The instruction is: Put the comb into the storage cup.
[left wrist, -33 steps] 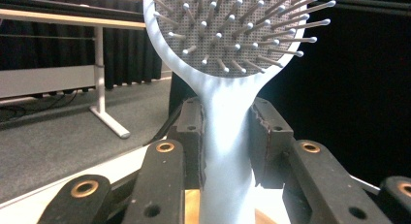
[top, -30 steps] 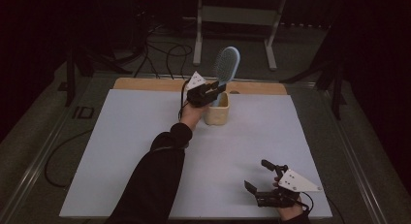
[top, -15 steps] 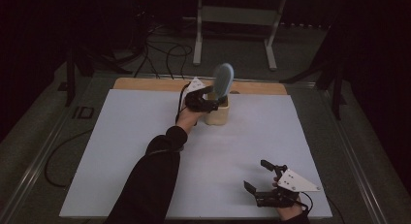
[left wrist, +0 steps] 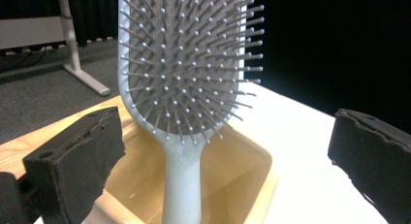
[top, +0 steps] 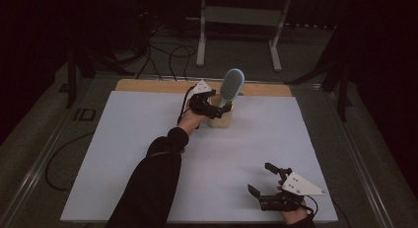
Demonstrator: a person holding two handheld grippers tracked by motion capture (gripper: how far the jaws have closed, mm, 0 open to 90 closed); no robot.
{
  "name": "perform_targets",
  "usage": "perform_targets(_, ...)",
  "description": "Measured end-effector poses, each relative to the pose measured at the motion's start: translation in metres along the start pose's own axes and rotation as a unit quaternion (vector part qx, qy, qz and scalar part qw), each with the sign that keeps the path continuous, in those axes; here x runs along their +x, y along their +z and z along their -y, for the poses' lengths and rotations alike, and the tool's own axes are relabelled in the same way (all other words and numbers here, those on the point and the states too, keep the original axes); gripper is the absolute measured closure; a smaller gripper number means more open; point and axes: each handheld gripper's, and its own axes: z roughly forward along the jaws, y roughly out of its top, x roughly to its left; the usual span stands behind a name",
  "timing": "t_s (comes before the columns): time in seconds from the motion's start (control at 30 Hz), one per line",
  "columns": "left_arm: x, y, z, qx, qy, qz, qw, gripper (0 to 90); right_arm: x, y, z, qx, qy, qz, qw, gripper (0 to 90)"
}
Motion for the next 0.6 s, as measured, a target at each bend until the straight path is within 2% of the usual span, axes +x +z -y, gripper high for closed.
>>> perform_targets(0.37,-0.002,-0.003,-0.002,0.016,0.010,0.005,0.9998,0.0,0.000,0.000,0.001,0.002,0.004,0.001,1.0000,8.1)
perform_targets(0.6,-0.004,-0.011,-0.006,0.023,0.018,0.006,0.9996,0.0,0.000,0.000,0.001,0.003,0.002,0.002,1.0000,8.1)
